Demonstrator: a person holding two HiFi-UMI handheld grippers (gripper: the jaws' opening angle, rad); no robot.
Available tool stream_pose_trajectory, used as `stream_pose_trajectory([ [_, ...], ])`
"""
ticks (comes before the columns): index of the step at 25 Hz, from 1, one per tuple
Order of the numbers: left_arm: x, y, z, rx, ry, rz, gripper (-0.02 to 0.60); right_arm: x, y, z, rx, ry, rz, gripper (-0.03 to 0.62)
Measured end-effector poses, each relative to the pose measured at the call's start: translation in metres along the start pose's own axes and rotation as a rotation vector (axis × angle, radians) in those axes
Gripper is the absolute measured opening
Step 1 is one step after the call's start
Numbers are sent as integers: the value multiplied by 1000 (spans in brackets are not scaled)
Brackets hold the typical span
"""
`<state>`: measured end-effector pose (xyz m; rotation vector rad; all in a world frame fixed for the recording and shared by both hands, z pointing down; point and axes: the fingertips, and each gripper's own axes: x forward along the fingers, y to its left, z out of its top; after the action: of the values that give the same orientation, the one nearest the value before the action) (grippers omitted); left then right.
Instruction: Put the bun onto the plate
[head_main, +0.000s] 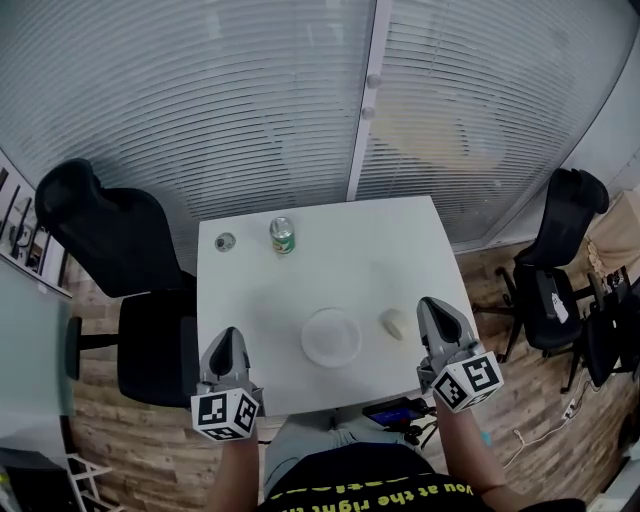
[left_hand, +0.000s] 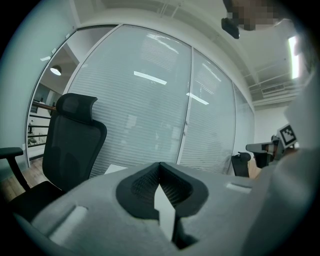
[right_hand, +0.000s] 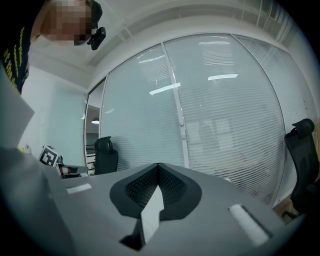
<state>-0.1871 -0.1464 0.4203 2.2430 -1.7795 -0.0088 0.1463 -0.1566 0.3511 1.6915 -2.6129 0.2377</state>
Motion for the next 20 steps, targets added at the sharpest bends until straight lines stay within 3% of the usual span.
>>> stream_pose_trajectory([
  [20,1,-23,4,-8,-9,51,0,6,-19,5,4,27,73,6],
])
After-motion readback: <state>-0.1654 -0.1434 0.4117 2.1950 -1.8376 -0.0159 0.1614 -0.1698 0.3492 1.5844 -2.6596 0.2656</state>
